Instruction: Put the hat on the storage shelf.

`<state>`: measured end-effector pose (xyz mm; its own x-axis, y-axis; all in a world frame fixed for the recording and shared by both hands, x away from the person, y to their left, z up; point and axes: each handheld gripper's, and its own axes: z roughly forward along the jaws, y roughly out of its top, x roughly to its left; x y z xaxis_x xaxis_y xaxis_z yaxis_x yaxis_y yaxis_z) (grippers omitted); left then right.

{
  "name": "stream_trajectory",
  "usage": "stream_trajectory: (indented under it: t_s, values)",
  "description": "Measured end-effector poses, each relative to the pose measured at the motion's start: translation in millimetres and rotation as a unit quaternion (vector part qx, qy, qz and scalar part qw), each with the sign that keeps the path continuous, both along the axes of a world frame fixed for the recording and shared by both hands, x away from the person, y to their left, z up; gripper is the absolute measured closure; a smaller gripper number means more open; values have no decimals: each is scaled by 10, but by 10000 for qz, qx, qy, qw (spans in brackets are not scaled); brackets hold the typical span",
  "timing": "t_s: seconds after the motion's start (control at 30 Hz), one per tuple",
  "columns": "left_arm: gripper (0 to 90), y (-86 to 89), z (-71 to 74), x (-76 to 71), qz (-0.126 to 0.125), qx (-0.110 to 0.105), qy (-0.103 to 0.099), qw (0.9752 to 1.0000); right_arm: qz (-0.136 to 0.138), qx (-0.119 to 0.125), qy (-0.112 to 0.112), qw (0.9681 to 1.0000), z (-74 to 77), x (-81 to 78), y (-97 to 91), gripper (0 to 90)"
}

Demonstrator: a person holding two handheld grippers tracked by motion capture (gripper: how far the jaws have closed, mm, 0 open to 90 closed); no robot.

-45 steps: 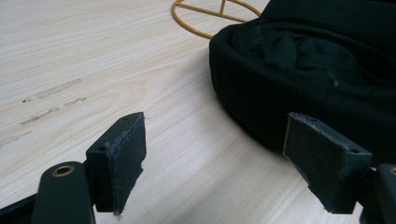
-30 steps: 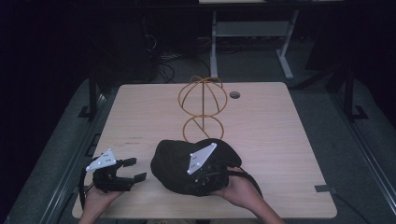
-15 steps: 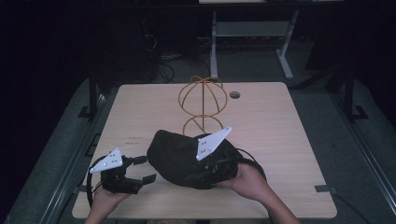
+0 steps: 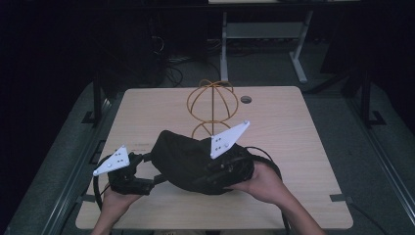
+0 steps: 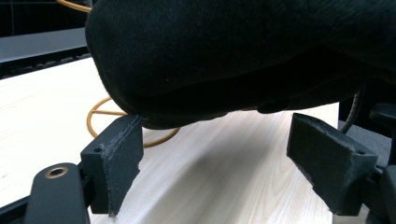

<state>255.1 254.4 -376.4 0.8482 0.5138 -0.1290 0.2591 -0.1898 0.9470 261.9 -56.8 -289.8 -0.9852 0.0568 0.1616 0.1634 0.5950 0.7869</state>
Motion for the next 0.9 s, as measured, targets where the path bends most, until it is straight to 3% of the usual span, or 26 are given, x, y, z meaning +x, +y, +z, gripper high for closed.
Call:
stream_trajectory:
  t_s: [0.2, 0.3, 0.53, 0.77, 0.9]
  values:
    - [192, -37, 23, -21, -144, -90, 12, 9999, 9, 66, -20, 10000, 69, -10, -40, 738]
    - [192, -85, 81, -53, -354, -271, -12, 9990, 10, 95, -10, 10000, 81, -8, -55, 738]
    - [191, -228, 163, -91, -639, -252, -150, 9975, 49, 202, 28, 9998, 106, -7, -45, 739]
    - [214, -360, 229, -64, -550, -351, -204, 9977, 101, 413, 136, 9990, 118, 27, -47, 740]
    - [310, -397, 271, -44, -449, -507, -319, 9972, 161, 547, 214, 9981, 124, 33, -57, 743]
